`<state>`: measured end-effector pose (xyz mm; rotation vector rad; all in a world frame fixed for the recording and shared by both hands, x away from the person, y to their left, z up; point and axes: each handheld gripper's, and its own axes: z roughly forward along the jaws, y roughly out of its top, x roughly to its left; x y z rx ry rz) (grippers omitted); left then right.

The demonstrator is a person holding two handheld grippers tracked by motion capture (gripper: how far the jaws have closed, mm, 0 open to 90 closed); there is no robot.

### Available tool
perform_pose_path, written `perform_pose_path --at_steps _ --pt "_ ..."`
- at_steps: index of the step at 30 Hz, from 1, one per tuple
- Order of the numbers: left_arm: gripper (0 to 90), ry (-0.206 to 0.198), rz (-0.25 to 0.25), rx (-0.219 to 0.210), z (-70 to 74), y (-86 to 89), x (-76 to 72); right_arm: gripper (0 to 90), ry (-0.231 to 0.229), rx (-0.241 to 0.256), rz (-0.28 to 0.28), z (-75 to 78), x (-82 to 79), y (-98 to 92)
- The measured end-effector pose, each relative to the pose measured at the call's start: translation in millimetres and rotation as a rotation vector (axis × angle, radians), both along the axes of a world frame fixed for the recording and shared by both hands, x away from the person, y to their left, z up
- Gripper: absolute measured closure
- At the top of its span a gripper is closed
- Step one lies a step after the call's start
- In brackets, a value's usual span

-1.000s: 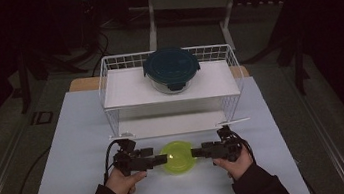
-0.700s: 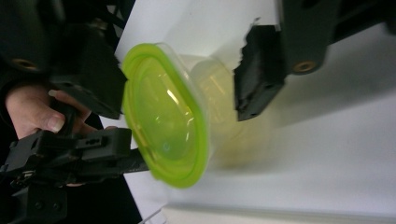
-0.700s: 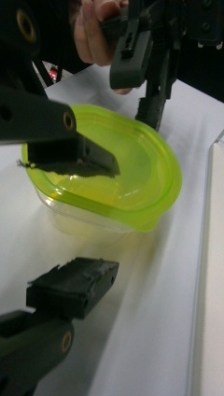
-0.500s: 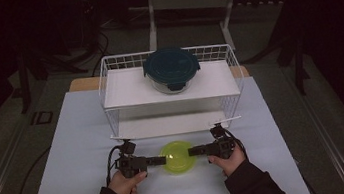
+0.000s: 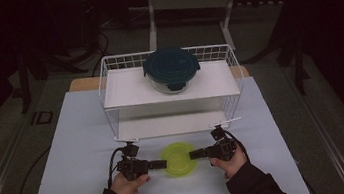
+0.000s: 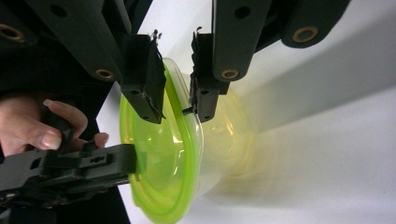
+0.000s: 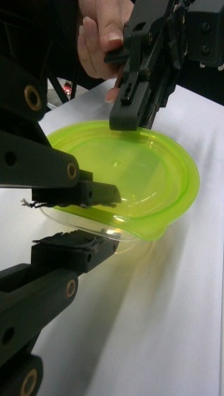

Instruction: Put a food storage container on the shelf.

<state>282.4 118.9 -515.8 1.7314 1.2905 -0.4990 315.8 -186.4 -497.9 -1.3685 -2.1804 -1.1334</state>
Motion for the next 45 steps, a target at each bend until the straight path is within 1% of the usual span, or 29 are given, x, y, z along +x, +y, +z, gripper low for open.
perform_pose_path --at_steps 2,3,5,7,9,11,13,17,21,28,32,33,36,38,42,45 --pt "74.6 0.005 0.007 0.005 0.6 -0.4 -1.8 76.9 -0.001 0.002 -0.002 1.2 -3.0 0.7" --pt "74.6 -0.002 0.006 0.021 1.6 -0.9 -3.0 77.1 -0.004 -0.001 -0.004 2.1 -4.6 1.3" --pt "74.5 -0.007 0.022 0.05 3.9 -3.2 -6.3 77.7 -0.012 -0.009 -0.018 3.9 -8.1 2.9" --pt "74.7 -0.013 0.033 0.063 4.9 -4.7 -8.7 78.2 -0.029 -0.029 -0.022 7.0 -10.8 5.6" --pt "76.3 -0.01 0.043 0.059 5.7 -4.6 -10.2 79.2 -0.047 -0.042 -0.022 8.7 -12.3 6.7" --pt "79.5 -0.02 0.051 0.055 7.2 -3.9 -10.7 80.6 -0.059 -0.053 -0.021 10.9 -13.7 6.7" --pt "80.3 -0.023 0.045 0.053 8.2 -3.4 -10.2 80.7 -0.078 -0.07 -0.015 12.5 -15.8 8.0" --pt "80.3 -0.022 0.035 0.045 10.9 -2.1 -9.5 80.7 -0.086 -0.067 -0.015 15.2 -17.0 7.6" --pt "80.4 -0.046 0.024 0.024 18.6 0.3 -8.6 80.7 -0.109 -0.051 -0.014 22.2 -19.0 6.5" --pt "80.5 -0.094 0.0 0.005 35.6 1.6 -7.3 80.6 -0.144 -0.028 -0.011 39.5 -21.4 2.7" --pt "80.5 -0.124 -0.011 -0.013 44.9 2.8 -7.2 80.5 -0.164 -0.013 -0.011 49.1 -23.0 0.5" --pt "80.5 -0.13 -0.017 -0.013 46.5 3.2 -7.1 80.4 -0.171 -0.004 -0.009 52.1 -23.6 -0.1" --pt "80.7 -0.148 -0.022 -0.015 53.6 4.3 -7.2 80.3 -0.187 -0.001 -0.009 59.1 -25.7 -0.3" --pt "80.7 -0.155 -0.024 -0.022 57.6 5.3 -6.8 80.2 -0.197 0.007 -0.008 63.1 -26.3 -0.5" --pt "80.7 -0.17 -0.031 -0.027 66.1 7.4 -6.5 80.0 -0.202 0.028 -0.005 70.8 -27.1 -1.2" --pt "80.8 -0.18 -0.037 -0.033 73.0 8.9 -6.1 79.9 -0.221 0.036 -0.002 77.7 -28.6 -1.0"
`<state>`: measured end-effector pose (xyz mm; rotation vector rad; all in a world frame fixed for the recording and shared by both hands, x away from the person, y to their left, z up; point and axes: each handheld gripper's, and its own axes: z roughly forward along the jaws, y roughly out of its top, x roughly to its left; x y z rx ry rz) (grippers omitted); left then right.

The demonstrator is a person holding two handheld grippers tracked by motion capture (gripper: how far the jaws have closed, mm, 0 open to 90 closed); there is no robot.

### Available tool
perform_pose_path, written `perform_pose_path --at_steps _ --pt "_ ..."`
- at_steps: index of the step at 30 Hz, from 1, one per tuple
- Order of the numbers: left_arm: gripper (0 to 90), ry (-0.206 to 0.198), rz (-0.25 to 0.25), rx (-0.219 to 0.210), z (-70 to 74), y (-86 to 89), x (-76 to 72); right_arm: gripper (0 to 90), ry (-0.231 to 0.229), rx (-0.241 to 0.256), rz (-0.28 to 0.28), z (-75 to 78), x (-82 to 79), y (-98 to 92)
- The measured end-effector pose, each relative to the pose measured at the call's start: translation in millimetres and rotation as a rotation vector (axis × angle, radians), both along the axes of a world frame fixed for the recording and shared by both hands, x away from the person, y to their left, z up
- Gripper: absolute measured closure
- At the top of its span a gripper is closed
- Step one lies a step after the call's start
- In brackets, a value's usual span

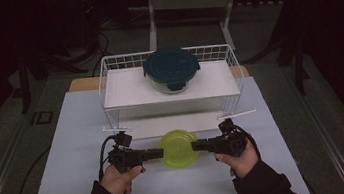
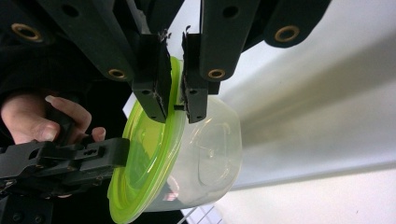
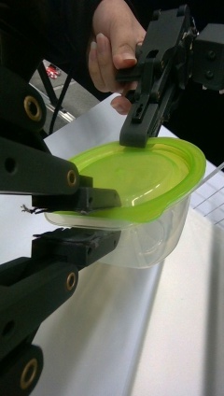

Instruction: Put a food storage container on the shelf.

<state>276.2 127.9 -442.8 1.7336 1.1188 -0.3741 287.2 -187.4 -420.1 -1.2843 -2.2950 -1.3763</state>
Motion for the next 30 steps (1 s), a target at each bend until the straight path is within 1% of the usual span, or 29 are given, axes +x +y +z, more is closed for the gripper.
perform_pose_path --at_steps 3,6,9,13,17,21,26,30 --pt "80.8 -0.005 -0.004 -0.014 7.1 1.7 1.3 79.8 -0.011 0.013 0.005 7.9 0.1 -0.4" --pt "80.8 -0.015 -0.004 -0.024 16.7 3.6 2.6 79.9 -0.028 0.015 0.006 18.7 0.1 0.6" --pt "80.8 -0.037 -0.004 -0.026 28.3 5.8 4.3 80.1 -0.046 0.022 0.008 31.3 1.2 1.7" --pt "80.8 -0.061 0.002 -0.043 45.3 8.5 6.8 80.2 -0.075 0.027 0.009 49.7 2.9 3.9" --pt "80.8 -0.097 0.007 -0.035 63.7 10.3 11.0 80.7 -0.103 0.027 0.003 68.5 6.1 6.3" --pt "80.8 -0.123 0.013 -0.025 83.9 12.0 16.3 81.2 -0.133 0.016 -0.006 87.2 10.4 9.5" --pt "80.8 -0.149 0.023 -0.032 108.2 13.3 22.4 81.3 -0.162 0.036 -0.015 109.7 16.0 10.6" --pt "80.8 -0.162 0.027 -0.025 123.6 13.9 29.7 81.4 -0.19 0.033 -0.025 124.7 21.5 12.2"
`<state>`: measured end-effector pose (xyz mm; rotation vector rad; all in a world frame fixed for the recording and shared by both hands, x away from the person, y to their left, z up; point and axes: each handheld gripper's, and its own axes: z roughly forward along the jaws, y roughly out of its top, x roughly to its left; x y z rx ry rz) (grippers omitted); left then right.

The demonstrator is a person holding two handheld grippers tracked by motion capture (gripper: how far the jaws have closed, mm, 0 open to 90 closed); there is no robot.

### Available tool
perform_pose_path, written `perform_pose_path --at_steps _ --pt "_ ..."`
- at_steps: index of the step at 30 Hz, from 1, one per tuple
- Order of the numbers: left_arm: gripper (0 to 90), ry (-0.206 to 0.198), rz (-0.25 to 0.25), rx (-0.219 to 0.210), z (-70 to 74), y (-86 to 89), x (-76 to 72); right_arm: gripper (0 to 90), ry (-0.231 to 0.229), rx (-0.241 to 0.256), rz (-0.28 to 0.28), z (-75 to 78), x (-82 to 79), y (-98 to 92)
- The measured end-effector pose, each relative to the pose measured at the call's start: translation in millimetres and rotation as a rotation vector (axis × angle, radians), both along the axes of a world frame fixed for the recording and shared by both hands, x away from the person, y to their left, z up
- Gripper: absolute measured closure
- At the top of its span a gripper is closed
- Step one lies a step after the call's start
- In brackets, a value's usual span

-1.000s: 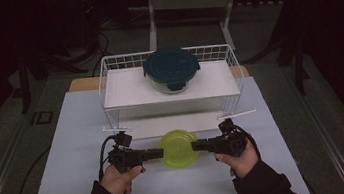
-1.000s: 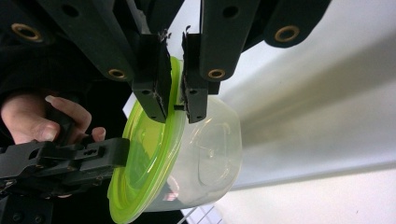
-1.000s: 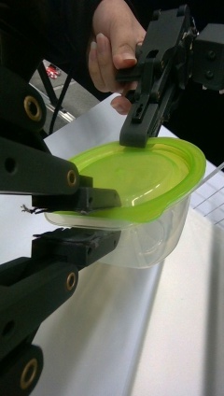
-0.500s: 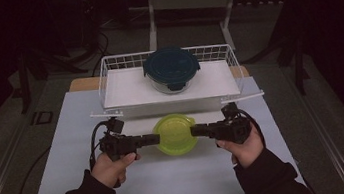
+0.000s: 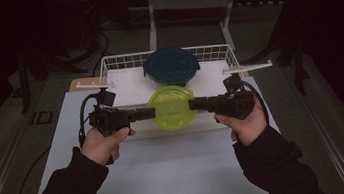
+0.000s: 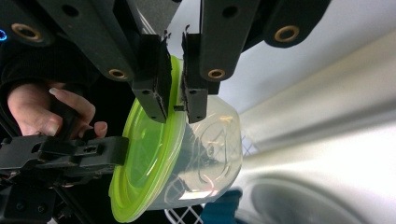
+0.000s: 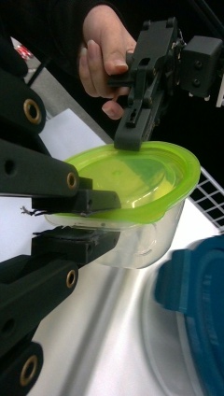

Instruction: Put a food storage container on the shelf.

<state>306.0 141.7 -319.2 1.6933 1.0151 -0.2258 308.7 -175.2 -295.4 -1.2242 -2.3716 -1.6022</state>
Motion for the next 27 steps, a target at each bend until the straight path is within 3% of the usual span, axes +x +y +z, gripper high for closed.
perform_pose_path --at_steps 18,27 --pt "80.9 -0.045 0.016 0.009 49.1 -3.3 40.4 81.4 -0.052 0.014 -0.052 45.4 33.8 1.2" --pt "80.8 -0.019 0.041 0.011 59.1 -12.0 69.1 81.3 -0.016 0.031 -0.097 53.4 63.0 -4.3"
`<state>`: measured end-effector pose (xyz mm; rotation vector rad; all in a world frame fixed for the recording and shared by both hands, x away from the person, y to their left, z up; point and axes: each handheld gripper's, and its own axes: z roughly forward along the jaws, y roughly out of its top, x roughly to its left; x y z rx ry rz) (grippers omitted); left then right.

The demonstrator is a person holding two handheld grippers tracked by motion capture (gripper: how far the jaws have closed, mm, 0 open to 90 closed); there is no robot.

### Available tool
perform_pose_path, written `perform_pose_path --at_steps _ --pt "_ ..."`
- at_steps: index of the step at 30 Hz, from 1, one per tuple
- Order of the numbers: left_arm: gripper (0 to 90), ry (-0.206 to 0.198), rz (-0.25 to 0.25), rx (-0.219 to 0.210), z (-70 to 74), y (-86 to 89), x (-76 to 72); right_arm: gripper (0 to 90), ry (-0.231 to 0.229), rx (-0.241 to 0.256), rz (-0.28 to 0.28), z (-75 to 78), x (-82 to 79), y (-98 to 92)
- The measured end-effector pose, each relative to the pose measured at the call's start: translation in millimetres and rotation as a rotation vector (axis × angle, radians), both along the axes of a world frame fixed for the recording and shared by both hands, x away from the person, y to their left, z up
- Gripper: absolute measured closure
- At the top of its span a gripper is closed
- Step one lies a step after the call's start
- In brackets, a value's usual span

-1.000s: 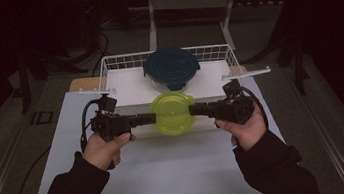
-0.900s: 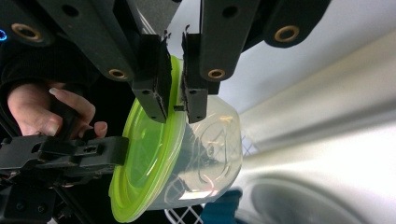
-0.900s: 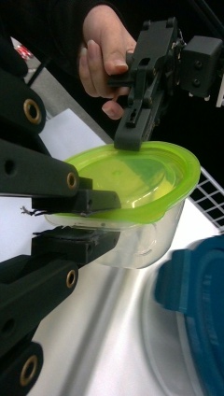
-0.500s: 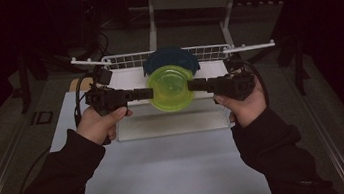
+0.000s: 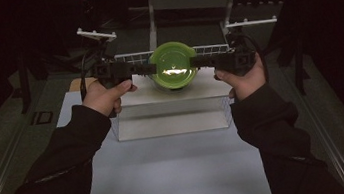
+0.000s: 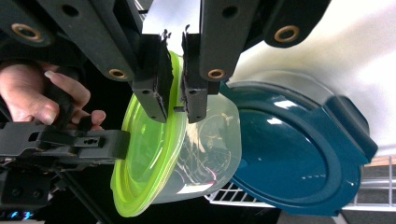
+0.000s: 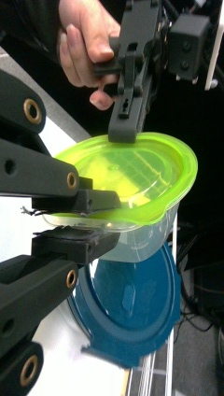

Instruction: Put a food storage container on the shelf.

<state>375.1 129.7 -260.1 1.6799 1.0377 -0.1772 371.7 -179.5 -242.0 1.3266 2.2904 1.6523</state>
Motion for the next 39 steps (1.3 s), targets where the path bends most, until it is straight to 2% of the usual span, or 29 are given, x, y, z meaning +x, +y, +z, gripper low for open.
perform_pose_path --at_steps 8,15,17,19,21,25,27,32,35,39 --pt "80.3 0.032 0.022 -0.004 -2.6 -3.8 17.8 81.2 0.032 -0.025 -0.024 1.2 17.7 -0.2" --pt "79.8 0.064 0.029 -0.033 -5.3 -1.6 27.6 81.1 0.065 0.0 -0.026 -1.1 29.7 -0.8" --pt "79.8 0.06 0.034 -0.027 -4.0 -2.3 28.8 81.0 0.074 0.011 -0.028 -1.8 32.2 -1.1" --pt "79.5 0.067 0.043 -0.029 -3.8 -2.2 31.2 80.8 0.067 -0.007 -0.033 -1.1 33.7 0.3" --pt "79.0 0.069 0.049 -0.036 -3.9 -2.3 33.4 80.1 0.082 0.007 -0.034 -1.1 36.5 0.1" --pt "75.9 0.066 0.072 -0.047 -1.3 -3.0 36.7 72.8 0.094 0.014 -0.049 -1.0 40.2 1.5" --pt "72.8 0.059 0.08 -0.046 -0.1 -4.5 38.3 72.6 0.096 0.008 -0.06 -1.2 41.4 3.3" --pt "72.8 0.067 0.1 -0.045 -2.2 -6.0 45.4 71.1 0.105 0.012 -0.108 -1.7 48.1 3.5" --pt "72.2 0.073 0.11 -0.059 -5.9 -4.1 48.8 71.9 0.115 0.015 -0.124 -2.0 51.3 3.0" --pt "69.4 0.073 0.118 -0.057 -7.3 -4.0 52.9 71.1 0.115 0.018 -0.128 -2.4 53.9 4.7"
